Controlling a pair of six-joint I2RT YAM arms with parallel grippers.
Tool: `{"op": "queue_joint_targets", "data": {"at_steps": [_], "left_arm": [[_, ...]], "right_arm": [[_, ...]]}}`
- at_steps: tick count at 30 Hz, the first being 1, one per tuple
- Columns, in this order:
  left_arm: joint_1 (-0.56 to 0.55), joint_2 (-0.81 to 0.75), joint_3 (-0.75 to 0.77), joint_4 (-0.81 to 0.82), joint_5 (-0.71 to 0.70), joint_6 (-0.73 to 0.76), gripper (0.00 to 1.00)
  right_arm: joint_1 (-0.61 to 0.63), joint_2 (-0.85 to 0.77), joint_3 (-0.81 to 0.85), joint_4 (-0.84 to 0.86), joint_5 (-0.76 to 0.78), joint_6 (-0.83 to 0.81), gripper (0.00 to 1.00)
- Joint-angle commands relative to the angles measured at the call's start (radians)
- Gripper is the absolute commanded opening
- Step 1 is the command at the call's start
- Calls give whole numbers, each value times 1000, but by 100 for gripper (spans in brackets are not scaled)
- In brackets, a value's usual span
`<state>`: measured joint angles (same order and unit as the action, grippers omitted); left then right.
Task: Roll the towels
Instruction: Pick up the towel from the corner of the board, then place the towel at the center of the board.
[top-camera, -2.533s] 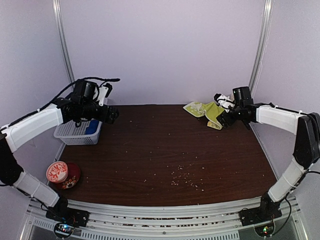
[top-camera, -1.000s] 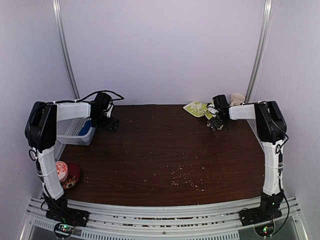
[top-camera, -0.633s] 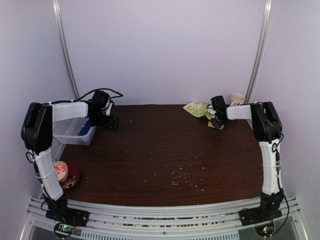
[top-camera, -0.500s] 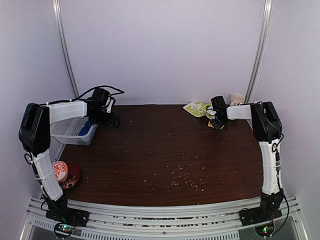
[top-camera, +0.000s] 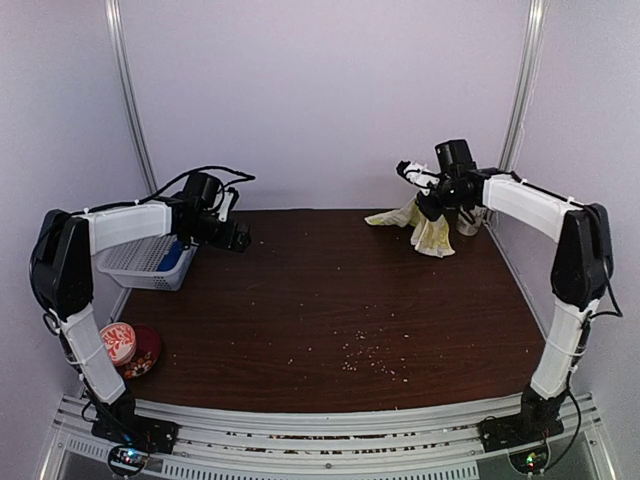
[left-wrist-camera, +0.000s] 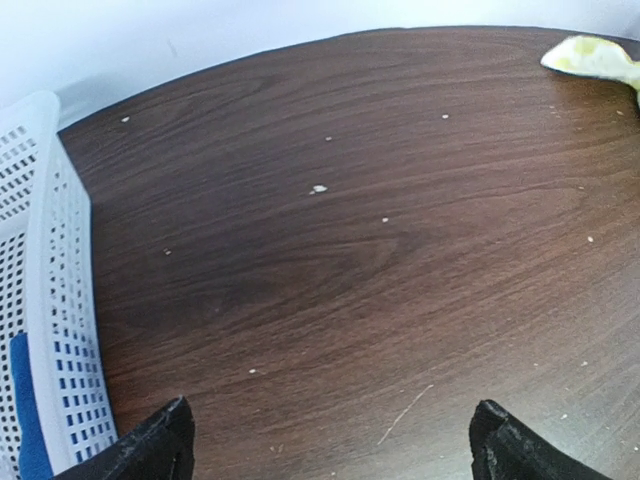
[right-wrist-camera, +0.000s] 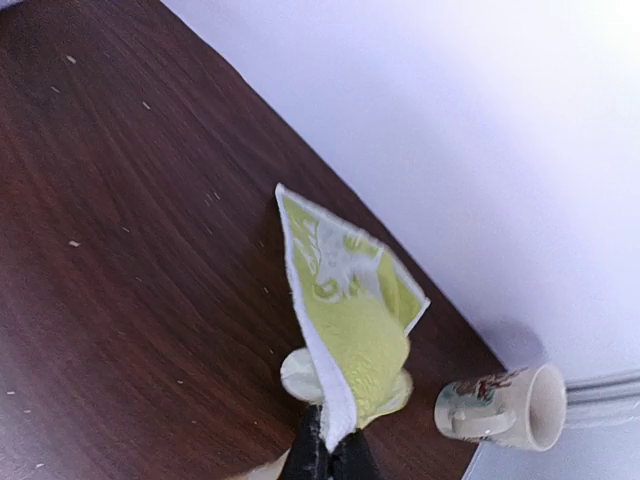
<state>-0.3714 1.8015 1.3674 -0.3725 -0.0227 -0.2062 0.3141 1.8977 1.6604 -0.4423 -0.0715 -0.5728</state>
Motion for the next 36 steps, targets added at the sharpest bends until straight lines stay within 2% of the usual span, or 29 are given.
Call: {"op": "queue_joint_targets", "data": {"at_steps": [1,4,8,10,13,15,19,22,26,30,36], "left_arm": [[-14,-54,-42,101,122,46,98],[-39,-81,-88,183,197,96,98],[-99,-103,-113,235,221,194,98],[-127,-121,-139,283,238,245,98],[-159,-133,-171,346,339,305,98],[-180,-112,-144,347,401,329,98],[-248,-30,-57,318,427,383,98],[-332,65,18,277,396,439,98],[-435,170,29,320,312,502,98],[-514,257,21,358,156,613,98],[-560,321,17,425,84,733,98]], "right_arm": [[69,-165,-39,-104,-168,-76,0],[103,-257,-53,-170,-233,-118,0],[111,-398,-118,-177,-280,-147,0],[111,-461,-177,-152,-240,-167,0],[96,-511,-259,-161,-190,-216,0],[74,-508,-288,-220,-156,-240,0],[41,-464,-353,-319,-18,-243,0],[19,-432,-436,-262,69,-212,0],[-1,-369,-484,-184,199,-165,0],[-25,-330,-484,-154,214,-124,0],[-49,-277,-494,-137,215,-99,0]]}}
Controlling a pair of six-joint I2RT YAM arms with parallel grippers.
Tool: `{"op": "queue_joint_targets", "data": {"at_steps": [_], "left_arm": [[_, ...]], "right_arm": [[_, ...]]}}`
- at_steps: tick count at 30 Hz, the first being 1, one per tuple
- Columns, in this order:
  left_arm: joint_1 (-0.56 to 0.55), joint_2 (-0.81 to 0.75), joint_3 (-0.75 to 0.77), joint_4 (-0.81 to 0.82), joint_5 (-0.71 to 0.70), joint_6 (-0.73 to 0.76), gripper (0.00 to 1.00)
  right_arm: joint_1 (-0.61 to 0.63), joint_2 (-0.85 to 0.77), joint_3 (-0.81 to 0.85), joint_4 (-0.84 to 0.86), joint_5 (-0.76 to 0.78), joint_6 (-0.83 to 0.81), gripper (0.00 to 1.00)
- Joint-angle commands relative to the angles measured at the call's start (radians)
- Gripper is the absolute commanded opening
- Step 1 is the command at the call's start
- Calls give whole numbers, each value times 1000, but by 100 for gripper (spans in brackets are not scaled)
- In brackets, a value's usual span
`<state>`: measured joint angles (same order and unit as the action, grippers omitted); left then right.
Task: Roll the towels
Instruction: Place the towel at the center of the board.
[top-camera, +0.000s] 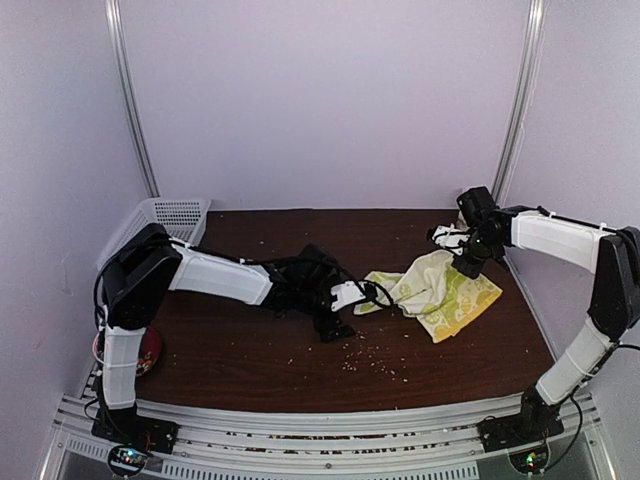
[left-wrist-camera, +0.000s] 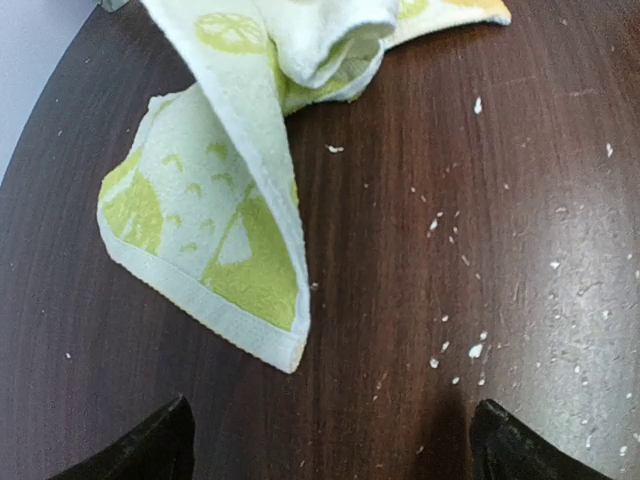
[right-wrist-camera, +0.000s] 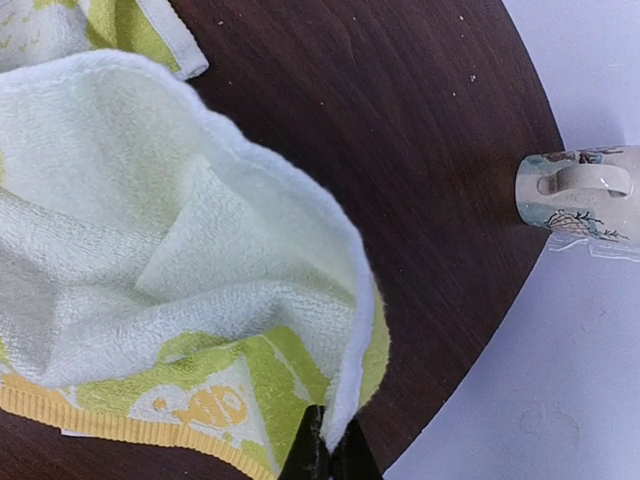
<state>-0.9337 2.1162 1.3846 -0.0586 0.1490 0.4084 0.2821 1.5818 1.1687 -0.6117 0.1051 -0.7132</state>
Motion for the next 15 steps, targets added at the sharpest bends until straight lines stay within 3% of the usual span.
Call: {"op": "queue_joint_targets", "data": {"at_steps": [1,8,15], "left_arm": [[-1,13,5,125,-96,127,98],[-21,107,112,88,-173,183,94],[-38,164,173,32,-186,239,75]], "right_arm": [[-20,50,1,33,41,45,0],[-37,95,4,36,46,61,0],[-47,99,2,40,37,63,0]]}}
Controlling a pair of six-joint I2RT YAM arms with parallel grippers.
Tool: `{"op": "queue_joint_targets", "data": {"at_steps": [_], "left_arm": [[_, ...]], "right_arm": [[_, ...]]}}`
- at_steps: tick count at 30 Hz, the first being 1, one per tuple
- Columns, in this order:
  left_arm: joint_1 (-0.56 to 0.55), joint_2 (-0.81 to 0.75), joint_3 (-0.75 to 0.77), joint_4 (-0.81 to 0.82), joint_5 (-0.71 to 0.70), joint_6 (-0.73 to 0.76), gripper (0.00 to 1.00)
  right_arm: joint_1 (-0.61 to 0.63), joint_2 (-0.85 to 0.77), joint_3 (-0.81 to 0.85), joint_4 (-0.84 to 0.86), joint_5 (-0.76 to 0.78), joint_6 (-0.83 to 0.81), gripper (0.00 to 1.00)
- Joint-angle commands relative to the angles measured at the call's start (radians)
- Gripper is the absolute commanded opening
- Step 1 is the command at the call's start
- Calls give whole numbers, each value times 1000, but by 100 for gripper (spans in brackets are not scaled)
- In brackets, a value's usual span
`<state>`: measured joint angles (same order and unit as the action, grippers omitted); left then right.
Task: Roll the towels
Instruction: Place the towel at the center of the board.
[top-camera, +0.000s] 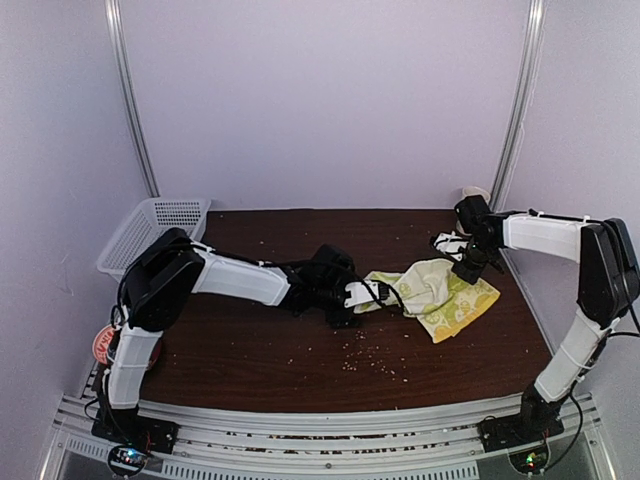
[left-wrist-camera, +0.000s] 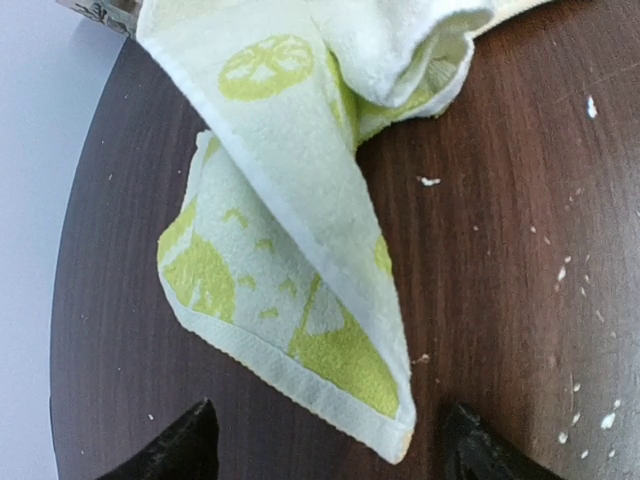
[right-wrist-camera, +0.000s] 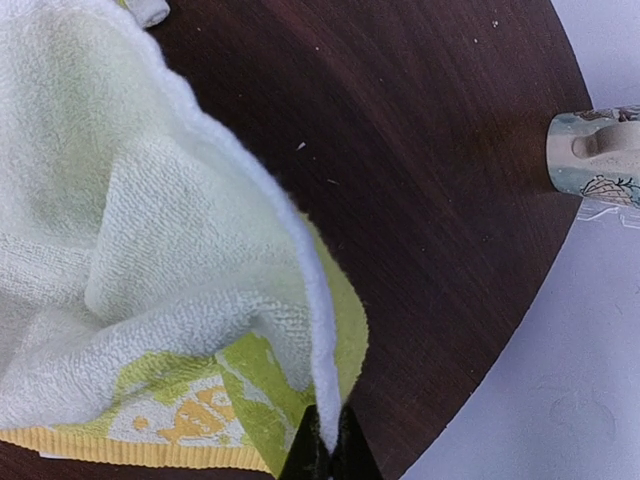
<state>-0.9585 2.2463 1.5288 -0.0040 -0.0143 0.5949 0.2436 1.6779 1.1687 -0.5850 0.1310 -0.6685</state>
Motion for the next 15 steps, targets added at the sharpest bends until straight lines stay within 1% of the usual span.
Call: {"op": "queue_joint_targets", "data": {"at_steps": [1,3,7,8,11,12,13,14,15], "left_arm": [[-14,36,30,-25,-18,57,69],[-16,39,29,-27,-14,63,56],[-20,48,31,-35,-19,65,47],[-20,50,30,-36,-21,64,42],[-22,57,33,-34,-46,49,22],[-23,61,35,-34,-59,40,13],[-23,62,37,-32,-72,28,6],[-23,62,36,-28,-86,18,0],[-23,63,37,-23,-99,4,0]], "right_arm": [[-10,2,2,15,10,18,0],[-10,2,2,18,8,19,0],[-13,4,3,19,1,23,0],[-13,4,3,19,-1,23,0],[-14,4,3,17,-8,21,0],[-13,3,4,17,-10,21,0],[-14,2,4,16,-12,19,0],[-16,0,5,16,-15,17,0],[-15,-4,3,17,-20,17,4]]}}
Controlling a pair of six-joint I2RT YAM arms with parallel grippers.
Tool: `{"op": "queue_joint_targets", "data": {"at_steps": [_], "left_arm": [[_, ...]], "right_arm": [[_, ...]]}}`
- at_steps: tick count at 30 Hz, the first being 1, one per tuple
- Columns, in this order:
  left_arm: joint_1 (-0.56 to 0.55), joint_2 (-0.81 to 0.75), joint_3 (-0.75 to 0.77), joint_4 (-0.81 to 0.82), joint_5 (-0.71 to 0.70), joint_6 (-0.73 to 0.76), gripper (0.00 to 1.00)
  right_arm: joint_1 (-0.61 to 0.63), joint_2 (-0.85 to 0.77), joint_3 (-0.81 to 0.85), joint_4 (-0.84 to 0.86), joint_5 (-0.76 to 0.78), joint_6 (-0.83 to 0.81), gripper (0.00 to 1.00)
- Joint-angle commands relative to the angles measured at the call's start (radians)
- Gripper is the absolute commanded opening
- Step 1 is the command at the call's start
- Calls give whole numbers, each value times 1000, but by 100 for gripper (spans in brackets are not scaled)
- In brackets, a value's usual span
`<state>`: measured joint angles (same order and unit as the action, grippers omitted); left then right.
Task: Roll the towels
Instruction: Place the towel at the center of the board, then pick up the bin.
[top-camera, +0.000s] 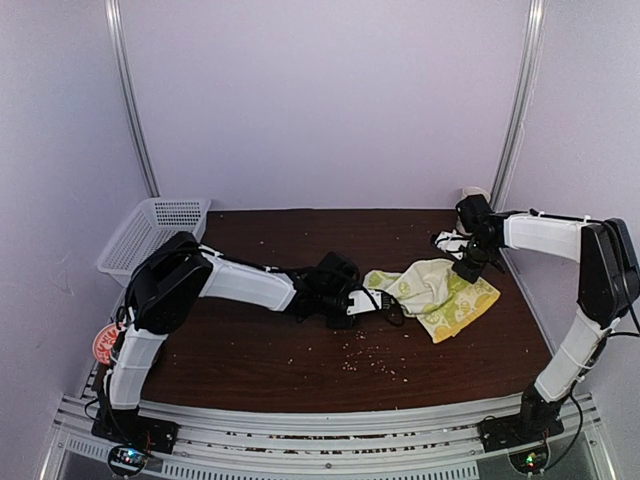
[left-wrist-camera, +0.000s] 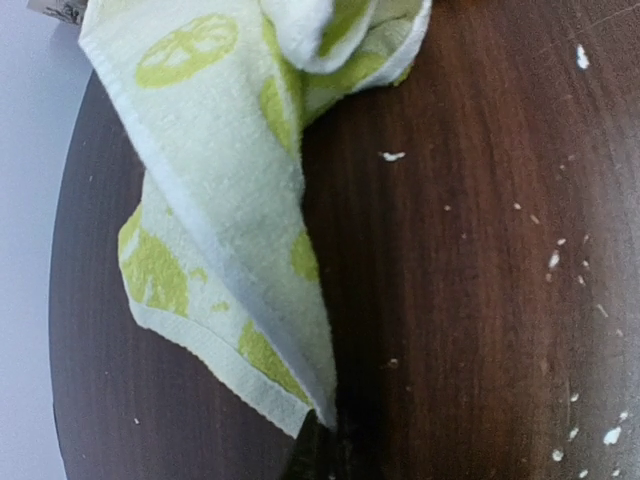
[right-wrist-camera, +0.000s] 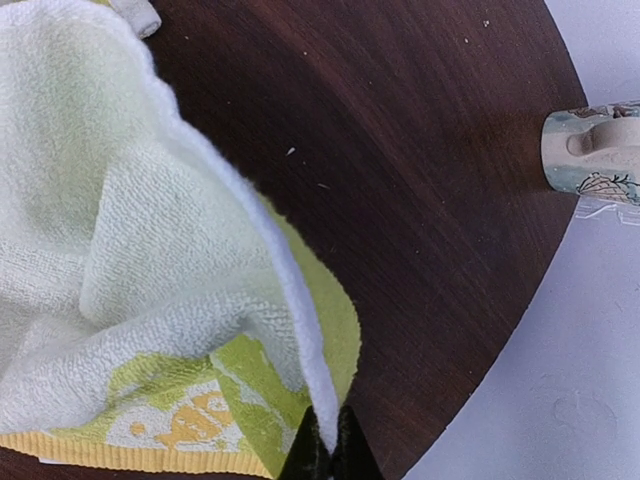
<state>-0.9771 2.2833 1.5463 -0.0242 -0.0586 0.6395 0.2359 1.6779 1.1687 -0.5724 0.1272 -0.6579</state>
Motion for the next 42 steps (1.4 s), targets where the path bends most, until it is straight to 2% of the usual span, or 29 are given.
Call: {"op": "queue_joint_targets", "data": {"at_steps": [1,4,5,8,9,16,23,25,29,33,38,42], "left_arm": [[-5,24,20,0,-73,-56,0],[-4,21,24,5,-135,-108,0],[-3,17,23,8,-169,-134,0],[-3,-3,15,10,-229,-212,0],[-3,-11,11,10,-236,-236,0],[-5,-59,-38,24,-231,-346,0],[-5,-81,-64,33,-202,-387,0],[-5,-89,-73,40,-199,-393,0],[-6,-105,-89,49,-204,-407,0],[-6,-114,-95,49,-214,-415,0],[-7,-122,-100,49,-227,-422,0],[-8,-125,-103,49,-231,-429,0]], "right_arm": [[-8,-9,3,7,-22,4,12],[-11,-34,-6,24,-49,4,39],[-13,-42,-12,31,-62,3,51],[-34,-81,-20,40,-117,9,98],[-49,-95,-17,36,-155,12,100],[-224,-180,-102,128,-346,38,100],[-478,47,42,-54,-726,140,100],[-518,111,58,-93,-793,138,95],[-541,170,79,-127,-854,164,81],[-547,205,52,-75,-856,226,77],[-550,277,86,-105,-884,246,63],[-558,290,82,-104,-874,258,57]]}}
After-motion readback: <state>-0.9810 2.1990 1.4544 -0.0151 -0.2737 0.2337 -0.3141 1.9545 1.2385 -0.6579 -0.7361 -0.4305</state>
